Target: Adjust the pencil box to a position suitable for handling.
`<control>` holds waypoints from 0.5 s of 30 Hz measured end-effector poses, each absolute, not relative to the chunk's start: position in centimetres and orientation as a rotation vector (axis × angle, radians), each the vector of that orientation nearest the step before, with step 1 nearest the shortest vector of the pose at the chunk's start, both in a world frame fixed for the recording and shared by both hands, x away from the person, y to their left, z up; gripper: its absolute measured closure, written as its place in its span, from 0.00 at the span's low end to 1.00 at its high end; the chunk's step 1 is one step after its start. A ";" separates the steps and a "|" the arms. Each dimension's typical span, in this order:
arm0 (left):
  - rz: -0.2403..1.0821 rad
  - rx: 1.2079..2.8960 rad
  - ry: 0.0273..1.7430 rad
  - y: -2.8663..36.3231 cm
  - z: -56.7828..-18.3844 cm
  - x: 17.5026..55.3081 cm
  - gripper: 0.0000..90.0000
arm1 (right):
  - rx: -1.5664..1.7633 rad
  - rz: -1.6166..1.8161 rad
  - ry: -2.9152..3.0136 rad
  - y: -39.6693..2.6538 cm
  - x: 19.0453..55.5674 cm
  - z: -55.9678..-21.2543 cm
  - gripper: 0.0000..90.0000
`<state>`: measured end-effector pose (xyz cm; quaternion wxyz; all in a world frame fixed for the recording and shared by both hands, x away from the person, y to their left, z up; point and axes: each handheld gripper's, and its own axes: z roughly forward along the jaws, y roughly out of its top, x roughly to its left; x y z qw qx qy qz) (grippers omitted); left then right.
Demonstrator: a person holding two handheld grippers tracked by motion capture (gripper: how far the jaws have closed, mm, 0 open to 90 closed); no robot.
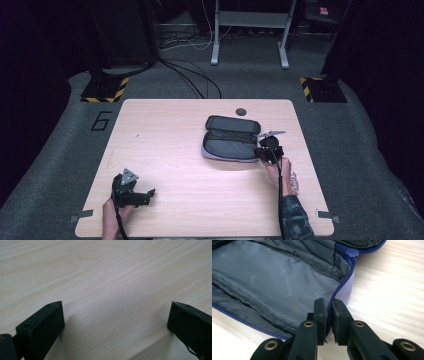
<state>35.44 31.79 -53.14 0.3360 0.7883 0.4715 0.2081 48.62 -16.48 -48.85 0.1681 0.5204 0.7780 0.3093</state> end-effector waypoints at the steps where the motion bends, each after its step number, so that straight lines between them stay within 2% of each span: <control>1: 0.543 2.055 1.229 31.8 -53.1 35.4 0.01 | 1.474 0.882 2.213 -16.4 48.4 -48.9 0.92; 15: 0.543 2.056 1.230 31.8 -53.1 35.4 0.01 | 1.374 0.908 2.284 -14.1 45.7 -49.0 0.91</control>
